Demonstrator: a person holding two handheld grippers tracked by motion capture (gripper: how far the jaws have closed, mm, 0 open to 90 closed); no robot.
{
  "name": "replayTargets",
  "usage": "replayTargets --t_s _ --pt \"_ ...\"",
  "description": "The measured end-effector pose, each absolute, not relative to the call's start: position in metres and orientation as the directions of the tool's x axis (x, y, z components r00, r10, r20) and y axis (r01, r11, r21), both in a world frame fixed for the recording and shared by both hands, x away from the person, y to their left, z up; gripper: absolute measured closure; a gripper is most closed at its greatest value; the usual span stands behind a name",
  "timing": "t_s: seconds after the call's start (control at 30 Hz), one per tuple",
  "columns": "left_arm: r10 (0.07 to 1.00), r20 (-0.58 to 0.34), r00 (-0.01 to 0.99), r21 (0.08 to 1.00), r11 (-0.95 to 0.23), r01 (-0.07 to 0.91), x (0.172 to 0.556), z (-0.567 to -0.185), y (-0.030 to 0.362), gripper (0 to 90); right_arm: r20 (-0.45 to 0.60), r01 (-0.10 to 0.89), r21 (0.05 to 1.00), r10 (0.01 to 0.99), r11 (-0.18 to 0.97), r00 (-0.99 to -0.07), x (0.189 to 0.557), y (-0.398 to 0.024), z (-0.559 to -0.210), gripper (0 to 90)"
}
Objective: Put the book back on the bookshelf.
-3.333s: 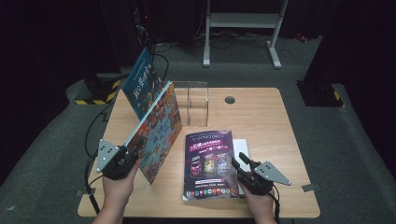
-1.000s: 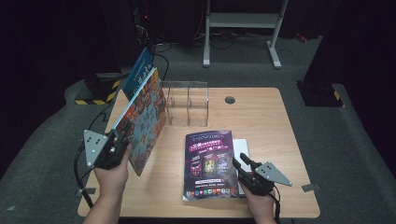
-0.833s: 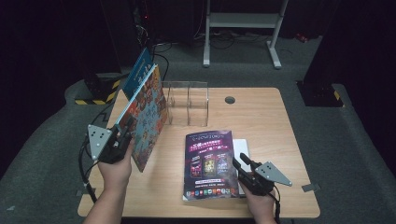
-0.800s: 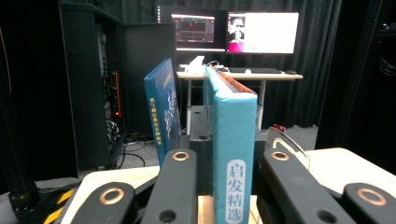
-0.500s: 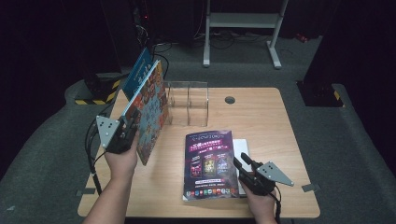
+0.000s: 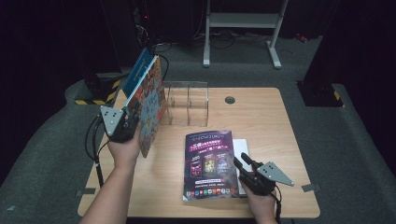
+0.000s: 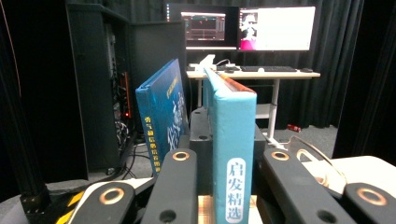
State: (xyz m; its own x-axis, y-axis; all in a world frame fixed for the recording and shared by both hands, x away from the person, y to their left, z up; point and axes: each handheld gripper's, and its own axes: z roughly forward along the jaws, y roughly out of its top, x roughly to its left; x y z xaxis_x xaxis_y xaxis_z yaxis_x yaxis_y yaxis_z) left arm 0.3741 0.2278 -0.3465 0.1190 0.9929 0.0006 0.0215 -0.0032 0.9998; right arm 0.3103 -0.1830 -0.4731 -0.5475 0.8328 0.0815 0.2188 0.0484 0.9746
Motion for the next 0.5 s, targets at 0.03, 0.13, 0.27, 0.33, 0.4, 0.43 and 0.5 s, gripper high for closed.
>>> replayTargets --t_s 0.03,0.13,0.27,0.33,0.4,0.43,0.5 --pt "0.993 -0.002 0.119 1.000 0.000 0.022 0.376 -0.347 0.228 80.8 0.081 0.219 0.974 0.833 0.049 -0.548 0.310 -0.183 -0.473 62.4" --pt "0.992 -0.008 0.123 1.000 0.005 0.024 0.381 -0.350 0.227 80.9 0.080 0.218 0.975 0.833 0.050 -0.548 0.310 -0.183 -0.473 62.5" --pt "0.992 -0.029 0.119 0.999 0.026 0.026 0.386 -0.351 0.227 80.8 0.080 0.219 0.975 0.834 0.050 -0.546 0.310 -0.183 -0.473 62.6" --pt "0.992 -0.031 0.118 0.999 0.029 0.022 0.389 -0.353 0.227 80.8 0.078 0.218 0.975 0.834 0.052 -0.547 0.310 -0.183 -0.473 62.7" --pt "0.993 -0.035 0.115 0.999 0.033 0.020 0.392 -0.353 0.227 80.8 0.077 0.218 0.974 0.833 0.053 -0.547 0.310 -0.183 -0.473 62.7" --pt "0.993 -0.033 0.112 0.999 0.031 0.021 0.393 -0.353 0.227 80.8 0.076 0.218 0.975 0.833 0.054 -0.548 0.310 -0.183 -0.473 62.7" --pt "0.994 -0.031 0.104 0.999 0.029 0.023 0.397 -0.354 0.226 80.8 0.075 0.217 0.975 0.834 0.054 -0.547 0.310 -0.183 -0.473 62.7"
